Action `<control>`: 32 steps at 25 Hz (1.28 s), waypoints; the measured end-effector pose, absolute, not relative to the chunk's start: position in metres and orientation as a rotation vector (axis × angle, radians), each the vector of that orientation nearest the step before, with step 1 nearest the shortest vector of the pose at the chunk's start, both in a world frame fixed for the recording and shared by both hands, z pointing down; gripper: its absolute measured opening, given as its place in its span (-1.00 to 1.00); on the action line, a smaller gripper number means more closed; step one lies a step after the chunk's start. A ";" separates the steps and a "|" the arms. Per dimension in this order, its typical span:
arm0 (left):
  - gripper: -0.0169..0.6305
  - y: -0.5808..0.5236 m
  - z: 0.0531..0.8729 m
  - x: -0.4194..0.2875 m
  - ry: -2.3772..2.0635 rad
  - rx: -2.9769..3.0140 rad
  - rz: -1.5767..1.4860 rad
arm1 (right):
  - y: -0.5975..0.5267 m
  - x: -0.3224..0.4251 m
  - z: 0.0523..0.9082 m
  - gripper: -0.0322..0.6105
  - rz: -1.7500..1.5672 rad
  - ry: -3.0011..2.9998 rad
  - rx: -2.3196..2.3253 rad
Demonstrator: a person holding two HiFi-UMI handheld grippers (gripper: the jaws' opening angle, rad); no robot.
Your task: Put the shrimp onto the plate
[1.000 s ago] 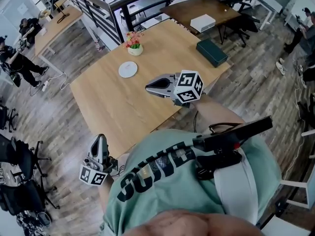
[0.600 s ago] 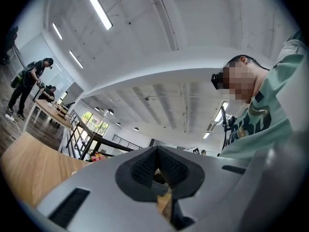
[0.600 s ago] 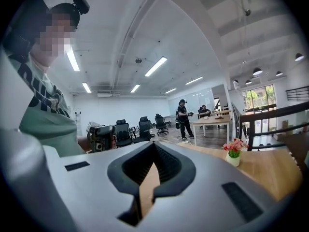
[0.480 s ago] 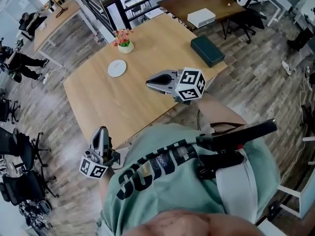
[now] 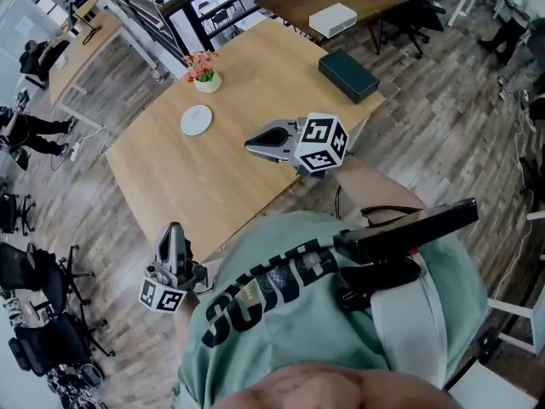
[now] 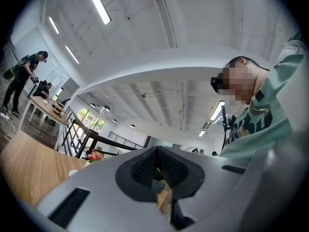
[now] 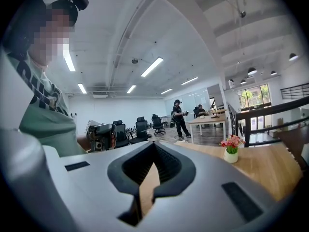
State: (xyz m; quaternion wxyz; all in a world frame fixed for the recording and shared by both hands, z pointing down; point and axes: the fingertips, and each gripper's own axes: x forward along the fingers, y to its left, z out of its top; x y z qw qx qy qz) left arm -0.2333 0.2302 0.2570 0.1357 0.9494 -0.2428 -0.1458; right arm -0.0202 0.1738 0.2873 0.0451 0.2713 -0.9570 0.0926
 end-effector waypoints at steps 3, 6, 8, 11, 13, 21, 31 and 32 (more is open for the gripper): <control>-0.96 0.231 0.257 -0.242 -0.699 2.749 -0.434 | 0.177 -0.028 0.285 -0.88 0.276 -2.916 0.829; -0.96 0.232 0.256 -0.248 -0.699 2.747 -0.444 | 0.179 -0.034 0.284 -0.88 0.276 -2.909 0.827; -0.96 0.233 0.256 -0.252 -0.700 2.746 -0.446 | 0.181 -0.037 0.283 -0.88 0.273 -2.907 0.826; -0.96 0.235 0.255 -0.255 -0.703 2.745 -0.450 | 0.181 -0.039 0.282 -0.88 0.271 -2.909 0.825; -0.96 0.237 0.256 -0.253 -0.702 2.748 -0.450 | 0.181 -0.038 0.283 -0.88 0.272 -2.910 0.821; -0.96 0.235 0.254 -0.256 -0.723 2.750 -0.451 | 0.176 -0.044 0.286 -0.88 0.240 -2.897 0.795; -0.96 0.232 0.253 -0.252 -0.736 2.752 -0.454 | 0.170 -0.041 0.284 -0.88 0.214 -2.897 0.772; -0.96 0.232 0.254 -0.252 -0.737 2.751 -0.454 | 0.170 -0.042 0.284 -0.88 0.213 -2.898 0.770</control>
